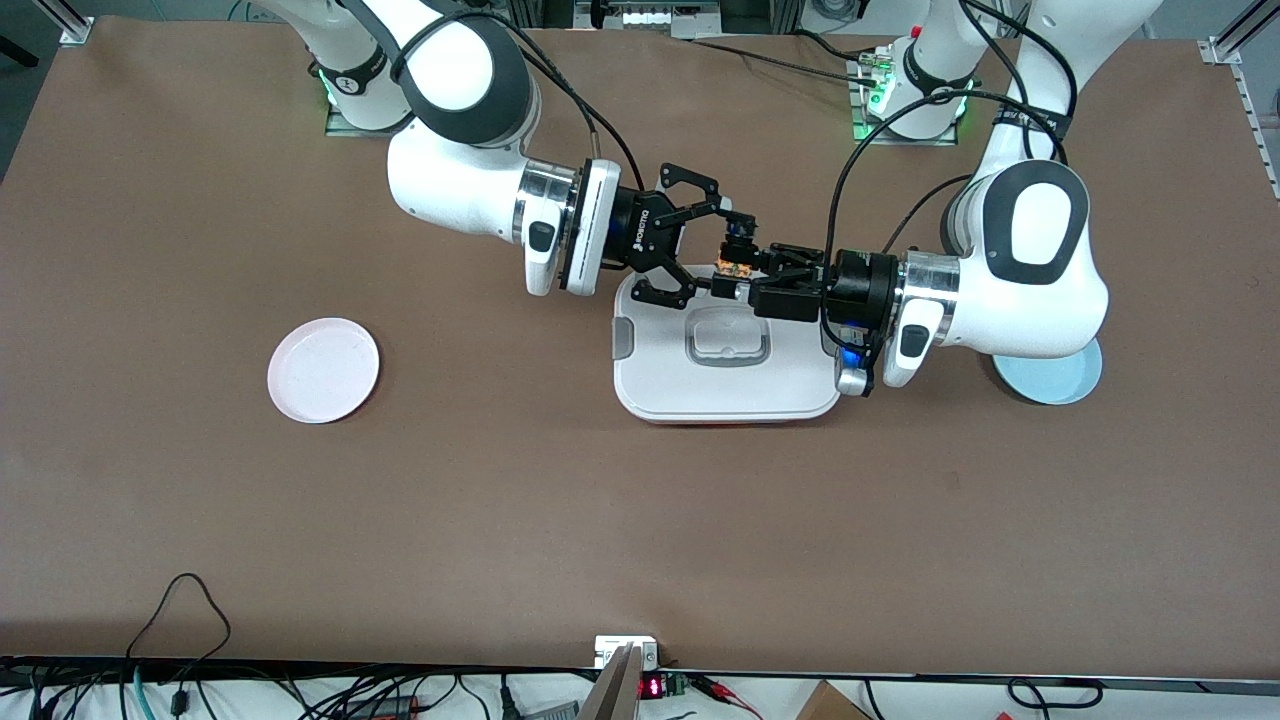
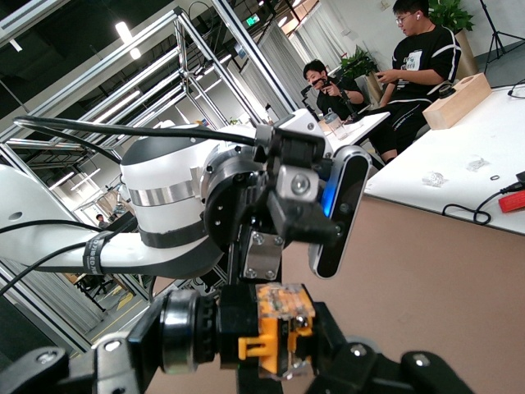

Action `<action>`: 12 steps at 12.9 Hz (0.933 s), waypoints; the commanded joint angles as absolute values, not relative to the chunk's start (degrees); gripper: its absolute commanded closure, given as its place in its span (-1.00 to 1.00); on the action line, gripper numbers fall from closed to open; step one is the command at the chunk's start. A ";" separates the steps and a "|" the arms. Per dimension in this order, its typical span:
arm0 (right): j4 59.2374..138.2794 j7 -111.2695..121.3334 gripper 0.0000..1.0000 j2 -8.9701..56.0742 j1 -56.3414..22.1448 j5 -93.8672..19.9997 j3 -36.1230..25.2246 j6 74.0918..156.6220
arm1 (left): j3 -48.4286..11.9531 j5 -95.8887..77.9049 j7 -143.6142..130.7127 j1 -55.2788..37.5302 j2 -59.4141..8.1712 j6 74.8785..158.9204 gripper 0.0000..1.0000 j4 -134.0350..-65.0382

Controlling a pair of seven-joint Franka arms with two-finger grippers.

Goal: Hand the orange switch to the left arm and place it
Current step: 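Close the left gripper on the switch and open the right gripper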

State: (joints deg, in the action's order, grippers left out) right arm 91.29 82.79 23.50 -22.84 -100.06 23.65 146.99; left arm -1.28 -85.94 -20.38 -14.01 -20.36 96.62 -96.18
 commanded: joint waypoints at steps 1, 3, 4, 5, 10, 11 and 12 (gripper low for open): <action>89.65 82.62 0.99 24.34 -22.94 -101.16 23.82 147.22 | -1.14 -88.32 -18.37 -13.54 -20.21 95.19 -0.29 -97.03; 89.74 82.62 0.99 24.35 -22.85 -101.16 23.82 147.22 | -1.06 -88.42 -18.37 -13.54 -20.21 95.10 0.17 -97.03; 89.74 82.62 0.99 24.35 -22.85 -101.16 23.82 147.22 | -1.05 -88.42 -18.37 -13.54 -20.21 95.10 0.25 -97.03; 89.74 82.53 0.99 24.26 -22.85 -101.16 23.82 147.13 | -1.05 -88.42 -18.37 -13.54 -20.30 95.10 0.30 -96.94; 89.74 82.62 0.99 24.26 -22.85 -101.16 23.82 147.13 | -1.05 -88.33 -18.37 -13.18 -20.30 94.92 0.37 -96.86; 89.74 82.62 0.97 24.26 -22.85 -101.16 23.82 147.13 | -1.05 -88.33 -18.37 -13.18 -20.30 94.57 0.43 -96.77; 89.74 82.70 0.85 24.26 -22.94 -100.99 23.82 147.22 | -1.05 -88.33 -18.37 -13.01 -20.30 94.40 0.43 -96.68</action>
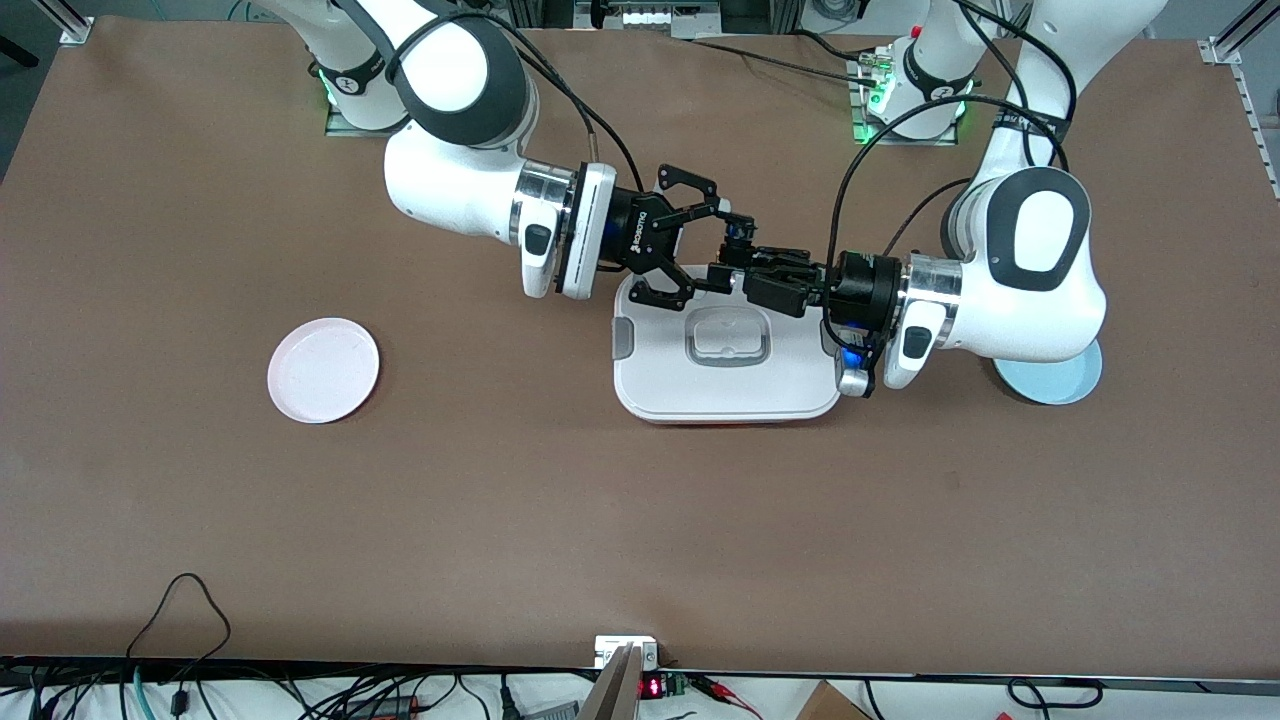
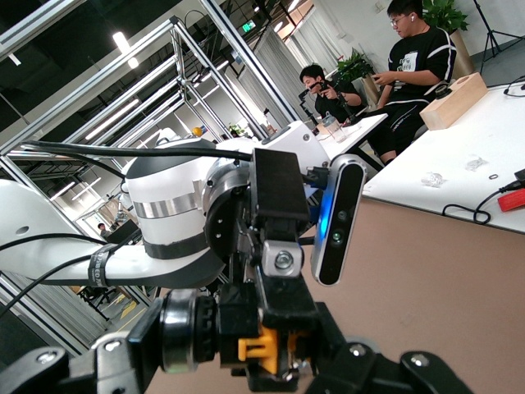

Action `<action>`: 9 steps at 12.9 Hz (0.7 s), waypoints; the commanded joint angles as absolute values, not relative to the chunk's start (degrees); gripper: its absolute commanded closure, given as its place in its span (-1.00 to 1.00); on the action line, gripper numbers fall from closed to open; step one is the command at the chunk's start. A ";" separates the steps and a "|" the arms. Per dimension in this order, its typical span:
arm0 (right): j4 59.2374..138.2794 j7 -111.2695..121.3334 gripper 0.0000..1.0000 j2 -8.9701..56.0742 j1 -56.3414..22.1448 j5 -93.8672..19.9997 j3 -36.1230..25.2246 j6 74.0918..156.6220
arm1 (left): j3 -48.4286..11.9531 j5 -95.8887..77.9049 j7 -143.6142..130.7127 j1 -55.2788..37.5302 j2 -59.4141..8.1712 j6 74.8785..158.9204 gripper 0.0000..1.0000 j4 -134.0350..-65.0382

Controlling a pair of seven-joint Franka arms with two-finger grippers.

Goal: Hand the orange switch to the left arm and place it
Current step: 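Close the left gripper on the switch and open the right gripper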

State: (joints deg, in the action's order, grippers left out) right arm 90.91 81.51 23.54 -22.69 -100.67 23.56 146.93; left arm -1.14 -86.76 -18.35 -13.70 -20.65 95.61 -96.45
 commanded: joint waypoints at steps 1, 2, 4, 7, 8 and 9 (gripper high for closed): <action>89.74 82.88 0.58 24.26 -22.85 -100.73 23.82 147.22 | -1.05 -88.42 -18.37 -12.92 -20.30 94.39 0.44 -96.68; 89.74 82.53 0.06 24.26 -22.85 -100.72 23.73 147.13 | -1.05 -88.42 -18.37 -12.83 -20.30 94.39 0.45 -96.59; 89.74 82.18 -1.00 23.91 -22.33 -100.72 23.56 147.22 | -1.05 -88.33 -18.37 -12.83 -20.30 94.39 0.45 -96.59; 89.74 82.53 -1.00 23.38 -20.75 -100.55 23.38 146.95 | -1.05 -88.33 -18.28 -12.83 -20.39 94.31 0.45 -96.59; 90.08 82.70 -1.00 22.94 -19.61 -100.37 23.20 145.65 | -1.05 -88.24 -18.28 -12.83 -20.39 94.31 0.45 -96.59; 91.31 82.79 -1.00 22.07 -17.86 -99.33 22.25 142.15 | -1.05 -88.24 -18.28 -12.83 -20.39 94.31 0.45 -96.59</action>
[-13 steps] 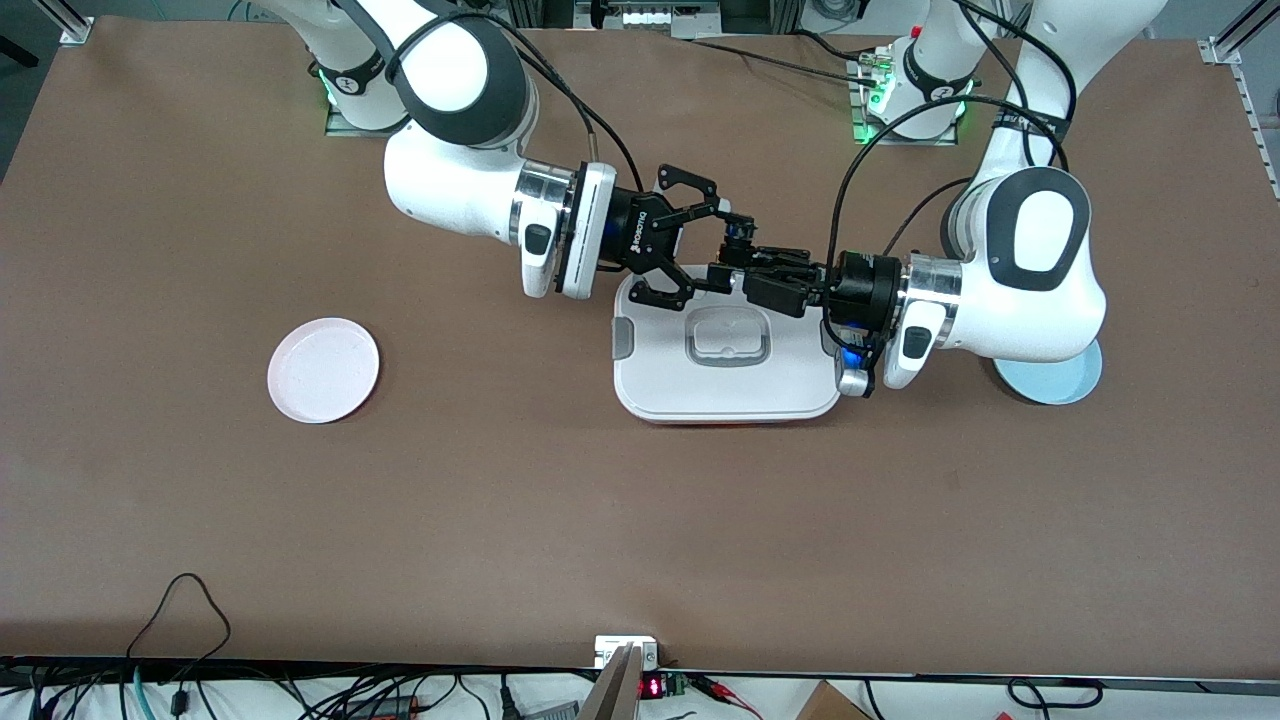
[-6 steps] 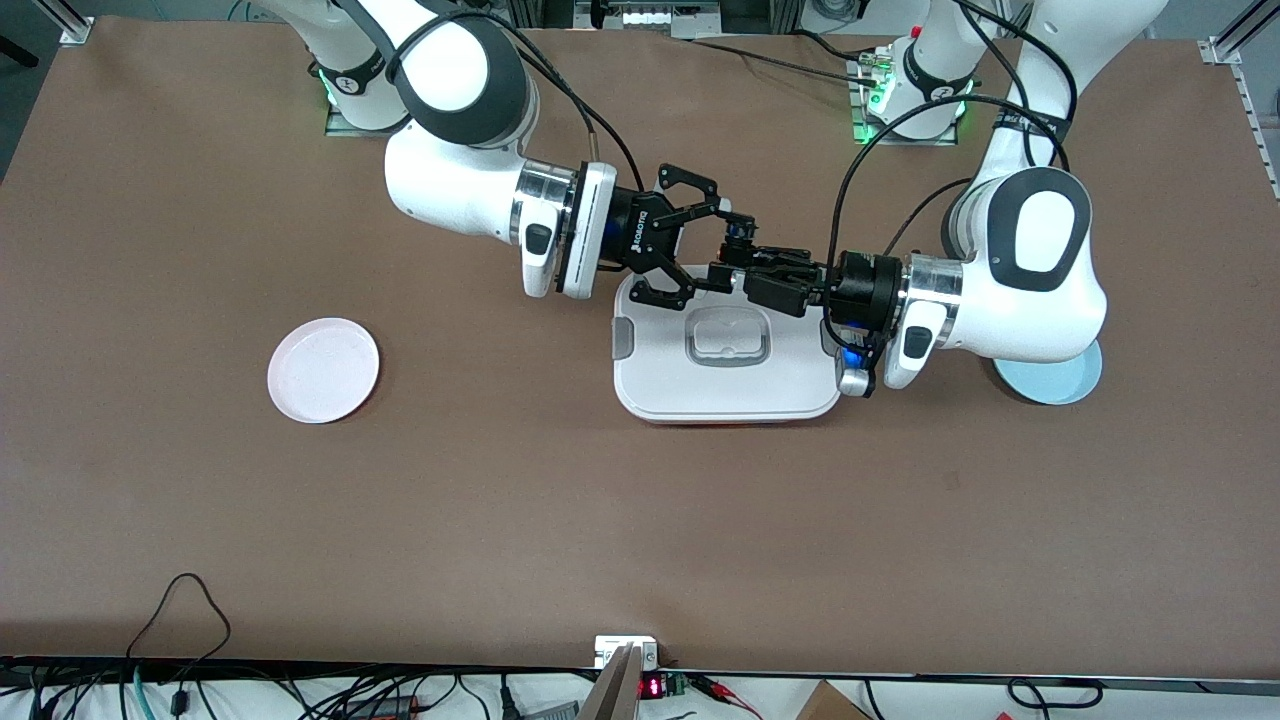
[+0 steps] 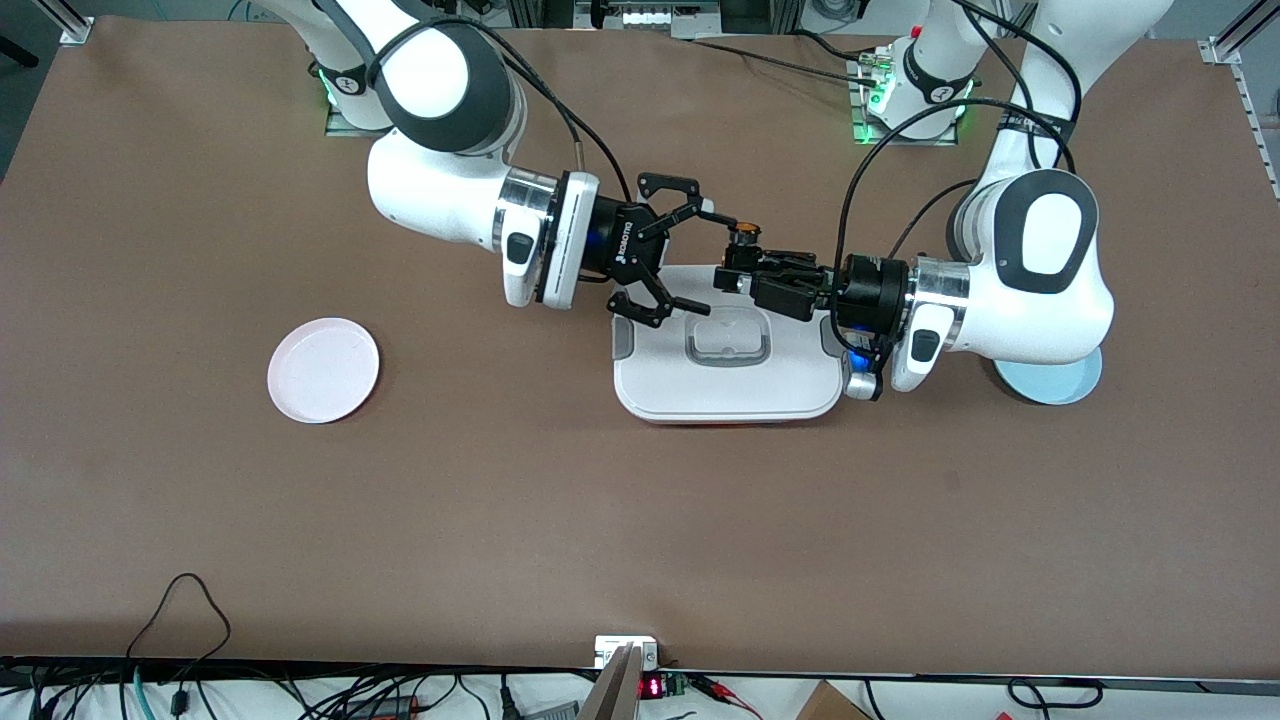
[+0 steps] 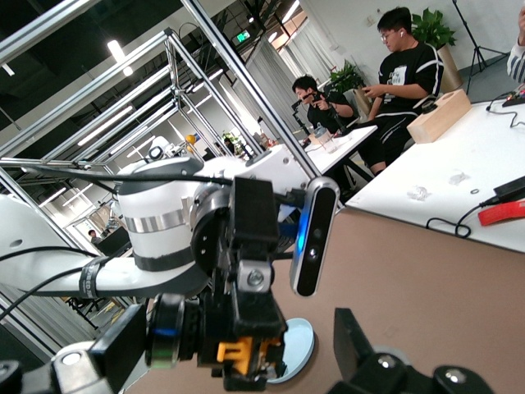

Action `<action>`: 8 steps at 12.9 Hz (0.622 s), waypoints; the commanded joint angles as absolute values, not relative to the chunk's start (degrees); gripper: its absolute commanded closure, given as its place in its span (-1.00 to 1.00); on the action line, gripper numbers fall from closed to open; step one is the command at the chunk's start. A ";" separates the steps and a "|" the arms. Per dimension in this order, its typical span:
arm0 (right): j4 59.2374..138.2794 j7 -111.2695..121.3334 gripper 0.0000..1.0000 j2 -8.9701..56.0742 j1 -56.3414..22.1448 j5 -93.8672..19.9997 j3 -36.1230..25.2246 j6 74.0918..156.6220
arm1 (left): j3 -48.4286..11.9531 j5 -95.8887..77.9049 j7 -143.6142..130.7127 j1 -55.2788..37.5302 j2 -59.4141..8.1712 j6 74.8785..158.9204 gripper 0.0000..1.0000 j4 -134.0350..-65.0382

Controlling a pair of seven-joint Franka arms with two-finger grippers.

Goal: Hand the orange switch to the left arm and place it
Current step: 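Withdraw the right gripper while the left gripper carries the switch away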

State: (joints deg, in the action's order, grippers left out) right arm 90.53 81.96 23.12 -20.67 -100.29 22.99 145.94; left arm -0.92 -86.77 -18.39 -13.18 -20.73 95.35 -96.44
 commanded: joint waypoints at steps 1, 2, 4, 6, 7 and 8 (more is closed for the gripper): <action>93.32 82.88 -1.00 20.41 -16.10 -97.14 20.50 137.42 | -0.97 -88.07 -17.93 -12.83 -20.39 94.31 0.45 -96.50; 95.17 82.79 -1.00 18.74 -14.43 -93.81 18.22 132.94 | -0.97 -87.98 -16.80 -12.66 -20.39 94.22 0.45 -96.50; 99.03 82.27 -1.00 15.66 -12.05 -89.93 13.82 124.59 | -0.97 -87.54 -14.60 -11.95 -20.39 92.56 0.50 -96.42; 104.04 82.61 -1.00 12.49 -10.90 -83.89 7.85 121.13 | -0.88 -87.45 -13.89 -11.60 -20.92 92.29 0.59 -96.15; 103.98 82.44 -1.00 12.48 -10.38 -78.45 4.43 117.98 | -0.88 -87.45 -12.76 -11.51 -21.00 92.29 0.61 -96.07; 103.80 82.44 -1.00 12.48 -10.11 -76.48 1.70 116.04 | -0.79 -87.28 -12.05 -11.43 -21.01 92.02 0.61 -96.06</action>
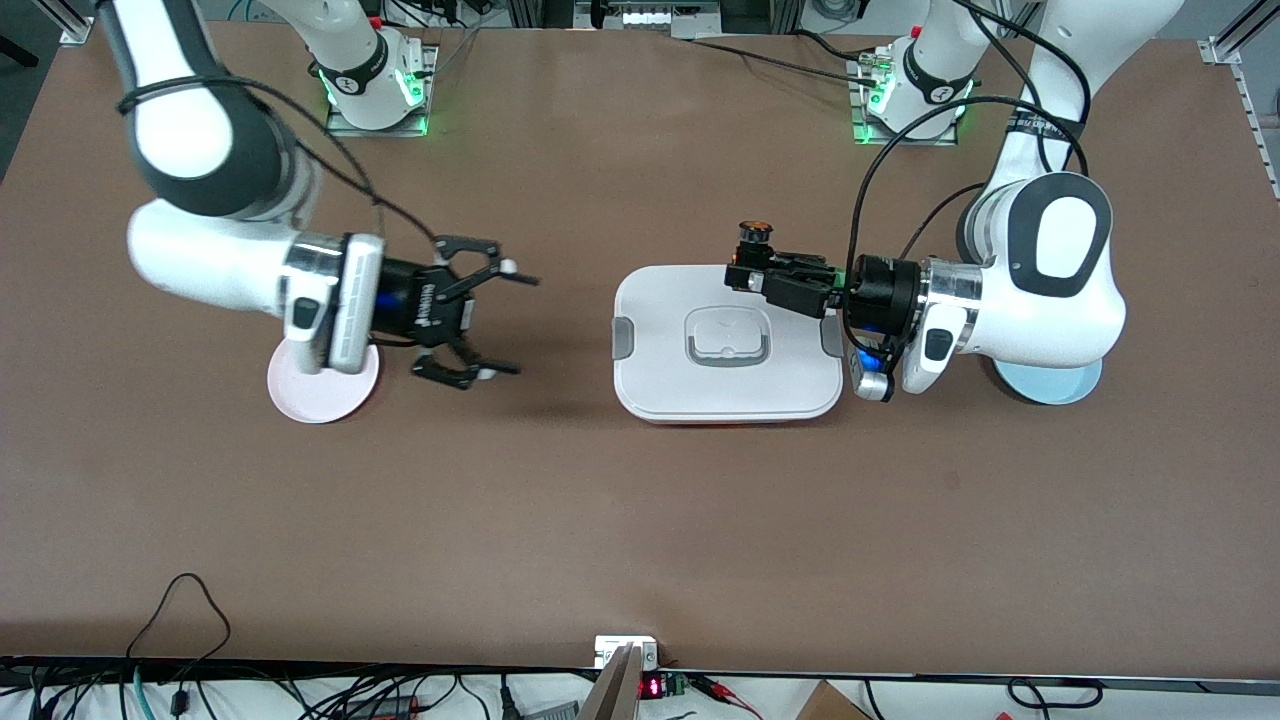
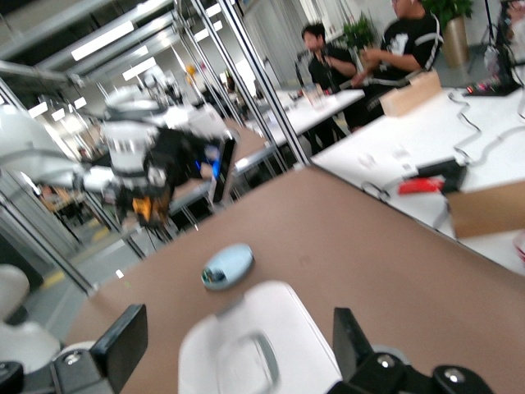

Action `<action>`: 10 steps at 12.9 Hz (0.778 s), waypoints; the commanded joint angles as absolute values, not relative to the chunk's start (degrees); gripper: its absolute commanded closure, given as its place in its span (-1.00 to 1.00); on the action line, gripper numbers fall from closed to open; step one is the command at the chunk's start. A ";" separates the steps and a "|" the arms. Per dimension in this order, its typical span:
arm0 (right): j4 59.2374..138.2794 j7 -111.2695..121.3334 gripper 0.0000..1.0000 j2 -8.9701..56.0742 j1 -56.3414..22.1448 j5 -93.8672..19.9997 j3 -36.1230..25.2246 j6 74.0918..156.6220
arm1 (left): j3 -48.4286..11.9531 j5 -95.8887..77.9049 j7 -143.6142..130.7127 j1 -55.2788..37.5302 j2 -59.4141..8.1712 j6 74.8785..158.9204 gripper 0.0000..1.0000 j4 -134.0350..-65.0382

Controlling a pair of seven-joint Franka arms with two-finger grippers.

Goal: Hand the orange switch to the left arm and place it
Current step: 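Withdraw the right gripper while the left gripper carries the switch away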

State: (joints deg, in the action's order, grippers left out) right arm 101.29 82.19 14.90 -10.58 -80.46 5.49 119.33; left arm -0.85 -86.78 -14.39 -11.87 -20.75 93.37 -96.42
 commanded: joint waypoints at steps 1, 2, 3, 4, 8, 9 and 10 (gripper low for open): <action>103.80 82.09 -1.00 11.96 -9.85 -75.59 -0.77 114.01 | -0.70 -85.62 -11.52 -11.43 -21.09 91.41 0.61 -96.06; 103.97 79.04 -1.00 11.78 -9.67 -73.32 -2.71 110.51 | -0.70 -82.65 -10.21 -11.34 -21.09 91.32 0.61 -95.80; 103.89 74.05 -1.00 11.34 -9.58 -68.25 -5.16 107.78 | -0.62 -80.70 -8.02 -11.16 -21.09 91.32 0.60 -95.80; 104.06 70.18 -1.00 9.68 -9.41 -62.81 -6.84 107.06 | -0.62 -79.29 -5.47 -11.08 -21.09 91.23 0.60 -95.80; 102.67 54.70 -1.00 6.42 -9.49 -39.00 -16.16 102.04 | -0.62 -66.57 2.18 -11.16 -21.09 91.06 0.60 -94.84; 101.61 50.84 -1.00 6.24 -9.49 -33.11 -16.35 102.13 | -0.62 -63.14 3.59 -11.16 -21.18 91.05 0.60 -94.57; 101.08 45.93 -1.00 5.54 -9.49 -27.13 -16.35 102.22 | -0.62 -60.41 4.91 -11.16 -21.18 91.05 0.60 -94.14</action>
